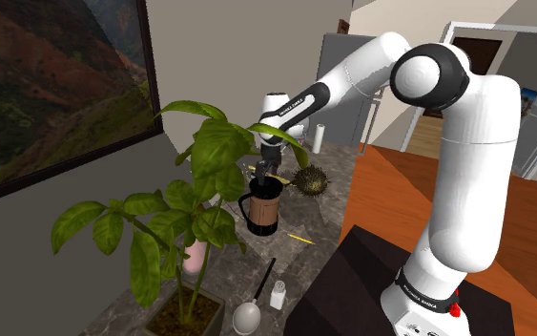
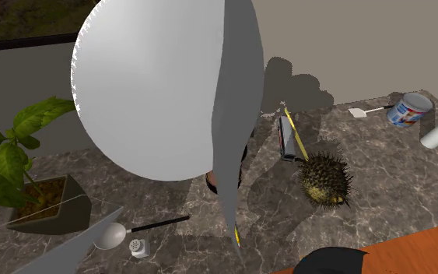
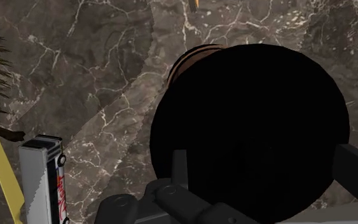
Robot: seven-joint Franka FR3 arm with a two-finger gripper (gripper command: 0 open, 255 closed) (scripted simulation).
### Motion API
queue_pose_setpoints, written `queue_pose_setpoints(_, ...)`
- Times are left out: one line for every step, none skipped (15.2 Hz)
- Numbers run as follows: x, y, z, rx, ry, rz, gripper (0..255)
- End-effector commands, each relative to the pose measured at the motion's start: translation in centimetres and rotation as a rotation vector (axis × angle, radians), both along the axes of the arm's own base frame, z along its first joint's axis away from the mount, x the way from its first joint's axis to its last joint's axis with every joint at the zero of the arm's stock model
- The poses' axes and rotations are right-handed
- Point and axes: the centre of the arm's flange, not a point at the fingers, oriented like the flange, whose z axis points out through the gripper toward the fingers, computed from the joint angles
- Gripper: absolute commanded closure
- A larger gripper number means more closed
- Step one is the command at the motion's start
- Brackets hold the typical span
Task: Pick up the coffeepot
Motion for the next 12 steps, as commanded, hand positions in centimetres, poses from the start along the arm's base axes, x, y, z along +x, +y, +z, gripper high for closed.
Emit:
queue_pose_setpoints(-0.01,-0.07,-0.41,0.0,-0.001,0.0,0)
queue_pose_setpoints(-0.01,-0.07,-0.41,0.0,-0.001,0.0,0)
queue_pose_setpoints(0.02,-0.07,-0.4,0.0,-0.001,0.0,255)
queue_pose_setpoints(0.02,-0.06,-0.41,0.0,-0.001,0.0,255)
queue_pose_setpoints(0.02,-0.06,-0.41,0.0,-0.001,0.0,255)
queue_pose_setpoints(0.02,-0.06,-0.41,0.0,-0.001,0.0,255)
queue_pose_setpoints(0.03,-0.06,-0.41,0.0,-0.001,0.0,255)
queue_pose_setpoints(0.03,-0.06,-0.4,0.0,-0.001,0.0,255)
queue_pose_setpoints(0.03,-0.06,-0.41,0.0,-0.001,0.0,255)
queue_pose_setpoints(0.03,-0.06,-0.41,0.0,-0.001,0.0,255)
queue_pose_setpoints(0.03,-0.06,-0.41,0.0,-0.001,0.0,255)
queue_pose_setpoints(0.0,-0.07,-0.41,0.0,-0.001,0.0,255)
